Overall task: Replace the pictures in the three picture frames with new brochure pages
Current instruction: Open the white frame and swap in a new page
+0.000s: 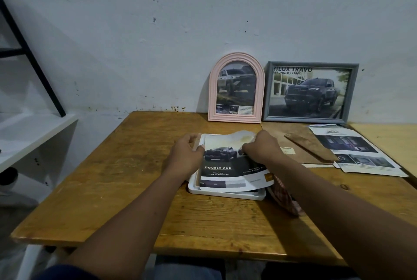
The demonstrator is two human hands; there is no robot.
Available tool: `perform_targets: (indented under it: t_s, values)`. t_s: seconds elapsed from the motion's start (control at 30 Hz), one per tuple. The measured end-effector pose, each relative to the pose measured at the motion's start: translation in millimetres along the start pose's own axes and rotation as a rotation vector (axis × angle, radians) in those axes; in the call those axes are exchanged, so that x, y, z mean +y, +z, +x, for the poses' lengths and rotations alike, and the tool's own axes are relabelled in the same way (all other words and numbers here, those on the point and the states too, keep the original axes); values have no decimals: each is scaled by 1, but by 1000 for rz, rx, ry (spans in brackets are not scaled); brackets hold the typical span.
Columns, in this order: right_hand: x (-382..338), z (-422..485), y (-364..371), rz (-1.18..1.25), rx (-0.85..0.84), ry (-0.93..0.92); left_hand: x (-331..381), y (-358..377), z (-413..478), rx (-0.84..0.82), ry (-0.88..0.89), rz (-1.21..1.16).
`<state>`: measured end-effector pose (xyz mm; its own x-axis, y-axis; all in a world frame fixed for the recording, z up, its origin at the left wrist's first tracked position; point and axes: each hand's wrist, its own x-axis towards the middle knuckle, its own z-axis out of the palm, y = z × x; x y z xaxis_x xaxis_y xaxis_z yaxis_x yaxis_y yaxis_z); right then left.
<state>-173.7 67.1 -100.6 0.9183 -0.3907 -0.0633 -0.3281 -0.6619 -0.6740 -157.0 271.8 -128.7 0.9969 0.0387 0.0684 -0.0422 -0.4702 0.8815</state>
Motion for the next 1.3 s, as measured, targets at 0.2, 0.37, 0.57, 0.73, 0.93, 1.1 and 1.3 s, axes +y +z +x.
perform_targets:
  t_s: [0.2,0.37,0.57,0.73,0.93,1.1,1.3]
  values:
    - [-8,-9,7,25,7,19,9,-4,8,30,-110,-20]
    - [-11,-17,9,21,-32,-37,16,-8,11,37,-229,-47]
    - [-10,-22,9,53,-65,-90,17,-6,15,42,-256,-93]
    - [-7,-21,8,79,-45,-140,16,-8,18,4,-257,-266]
    - [-6,-13,0,118,-25,-77,17,-16,17,-71,-231,-530]
    - [-3,-9,-5,178,39,-69,18,-17,17,-97,-236,-624]
    - [4,-6,-15,146,51,-53,12,-6,16,-83,-180,-380]
